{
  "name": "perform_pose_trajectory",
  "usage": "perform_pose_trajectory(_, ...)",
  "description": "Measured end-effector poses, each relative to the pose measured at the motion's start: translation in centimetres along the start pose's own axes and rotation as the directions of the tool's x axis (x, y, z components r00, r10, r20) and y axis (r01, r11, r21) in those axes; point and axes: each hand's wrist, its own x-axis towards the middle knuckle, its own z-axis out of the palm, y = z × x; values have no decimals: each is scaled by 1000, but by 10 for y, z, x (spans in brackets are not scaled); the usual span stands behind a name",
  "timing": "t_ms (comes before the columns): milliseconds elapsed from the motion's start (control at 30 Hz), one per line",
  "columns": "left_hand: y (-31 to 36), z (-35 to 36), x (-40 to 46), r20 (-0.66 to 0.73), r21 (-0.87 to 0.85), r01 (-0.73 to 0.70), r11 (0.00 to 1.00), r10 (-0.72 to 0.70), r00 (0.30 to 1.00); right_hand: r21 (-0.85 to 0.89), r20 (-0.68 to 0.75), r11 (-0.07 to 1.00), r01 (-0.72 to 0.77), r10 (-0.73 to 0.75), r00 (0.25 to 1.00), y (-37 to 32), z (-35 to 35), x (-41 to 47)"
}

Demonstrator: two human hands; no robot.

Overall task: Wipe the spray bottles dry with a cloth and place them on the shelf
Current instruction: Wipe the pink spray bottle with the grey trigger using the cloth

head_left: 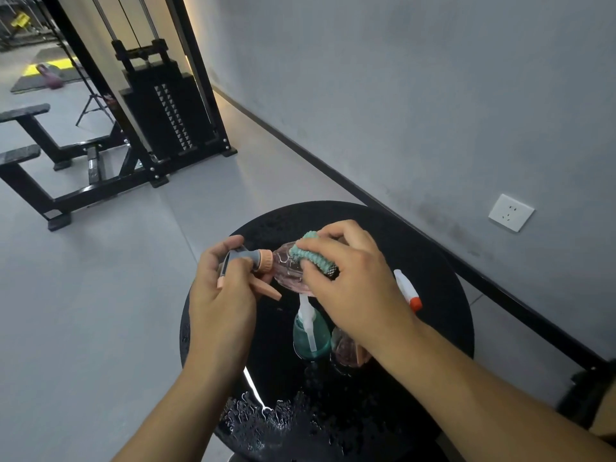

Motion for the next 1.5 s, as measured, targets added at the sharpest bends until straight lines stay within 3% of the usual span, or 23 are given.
perform_pose_trajectory(100, 0, -2, 0, 8, -12, -7, 1000, 7, 1000, -17, 59, 998, 68, -67, 996, -2, 3, -3)
perform_pose_trajectory(300, 5, -7, 4, -17, -96, -13, 995, 11, 1000, 45, -28, 998, -32, 34, 999, 5, -5, -1)
perform_pose_trajectory(467, 1, -5, 3, -6, -79, -16, 997, 16, 1000, -6, 40, 997, 75, -75, 996, -2, 0, -5)
perform_pose_trajectory(667, 7, -9, 7, -45, -155, -16, 988, 9, 999, 116, -87, 992, -56, 67, 994, 9, -6, 0)
perform_pose_trajectory(833, 4, -6, 6, -40, -128, -11, 992, 6, 999, 92, 13, 995, 26, -28, 1000, 1, -5, -4)
perform_pose_trajectory(1033, 11, -9, 8, -71, -191, -21, 981, 7, 997, 165, -117, 983, -87, 107, 987, 11, -11, 2)
perform_pose_trajectory(1200, 9, -7, 5, -44, -160, -15, 987, 8, 999, 125, -26, 992, 14, -10, 1000, 2, -6, -2)
perform_pose_trajectory(1400, 15, -12, 5, -65, -204, -19, 979, 6, 998, 242, -113, 964, -113, 144, 983, 8, -12, 3)
perform_pose_trajectory(1500, 14, -10, 4, -49, -171, -18, 985, 9, 999, 208, -48, 977, -50, 62, 997, 4, -8, 1)
